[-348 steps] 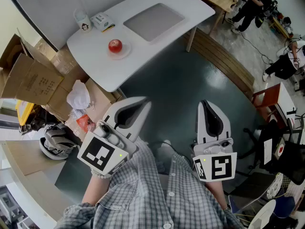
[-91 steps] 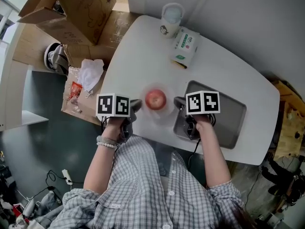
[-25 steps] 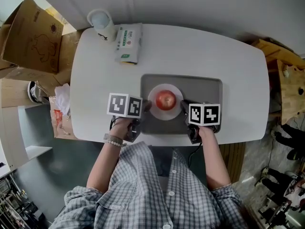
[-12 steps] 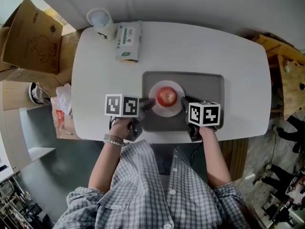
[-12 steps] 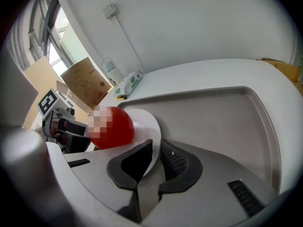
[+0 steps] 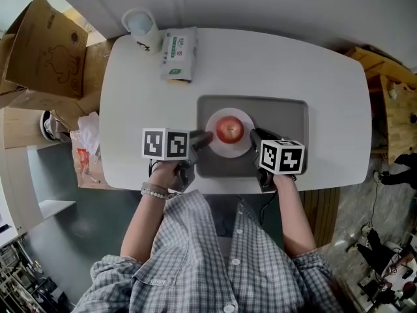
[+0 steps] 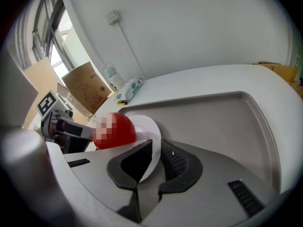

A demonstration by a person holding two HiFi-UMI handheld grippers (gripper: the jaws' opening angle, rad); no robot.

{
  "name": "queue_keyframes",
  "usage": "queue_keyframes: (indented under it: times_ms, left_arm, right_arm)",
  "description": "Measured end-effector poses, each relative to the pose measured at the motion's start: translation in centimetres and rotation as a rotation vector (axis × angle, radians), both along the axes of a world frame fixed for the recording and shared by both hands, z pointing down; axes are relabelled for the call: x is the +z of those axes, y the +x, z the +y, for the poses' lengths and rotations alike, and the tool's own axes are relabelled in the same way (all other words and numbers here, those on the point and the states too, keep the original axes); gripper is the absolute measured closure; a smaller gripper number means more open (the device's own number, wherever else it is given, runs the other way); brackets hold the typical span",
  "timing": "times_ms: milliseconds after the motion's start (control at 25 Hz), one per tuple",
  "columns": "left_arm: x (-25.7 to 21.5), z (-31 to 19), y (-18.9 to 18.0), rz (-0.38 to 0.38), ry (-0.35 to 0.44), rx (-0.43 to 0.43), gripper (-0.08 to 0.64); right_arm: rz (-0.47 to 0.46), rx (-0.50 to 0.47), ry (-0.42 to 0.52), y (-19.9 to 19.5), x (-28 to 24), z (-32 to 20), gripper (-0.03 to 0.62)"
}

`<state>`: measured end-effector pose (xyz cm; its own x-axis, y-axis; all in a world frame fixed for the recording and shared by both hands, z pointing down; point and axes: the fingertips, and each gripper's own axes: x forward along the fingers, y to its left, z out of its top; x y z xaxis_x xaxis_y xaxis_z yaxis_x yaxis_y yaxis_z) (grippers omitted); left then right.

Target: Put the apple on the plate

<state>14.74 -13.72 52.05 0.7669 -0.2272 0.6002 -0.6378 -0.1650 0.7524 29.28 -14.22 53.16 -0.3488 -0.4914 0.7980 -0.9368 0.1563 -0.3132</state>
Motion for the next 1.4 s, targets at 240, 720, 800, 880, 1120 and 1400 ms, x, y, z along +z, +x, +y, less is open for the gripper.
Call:
queue_keyframes:
  times_ms: [240,720,800,880,1120,1400]
  left_arm:
    - [-0.8,-0.4,-1.0,-0.011,0.054,-0.01,0.436]
    - [-7.1,-2.8,-3.9,0.084,0.279,-0.098,0.551]
    - [-8.4,-3.0,-4.3,0.062,0.335,-0.078,0.551]
    - [-9.8,-3.1,-4.7,0.041,0.387,-0.067,0.551]
    - [-14.4,-3.0,-5.9,0.049,0.522,-0.077,0.551]
    - [-19.9,-2.6,-6.8,-0.002,0.698,-0.081,0.551]
  right_arm:
    - [0.001,0.053,0.081,0.1,-1.3,-0.5,0.554]
    - [0.079,-0.022,0.344,-1.6,-8.1,-1.5,0.555]
    - [0.111,-0.054,0.4,-1.9,-9.8,-1.8,0.555]
    - [0.121,-0.078,0.446,-2.3,-11.5,-1.9,0.555]
    - [0.101,-0.107,0.553,-3.9,-16.2,-1.8,0.555]
    - [0.171,-0.164,0.72,-5.0,-22.9,-2.3,0.555]
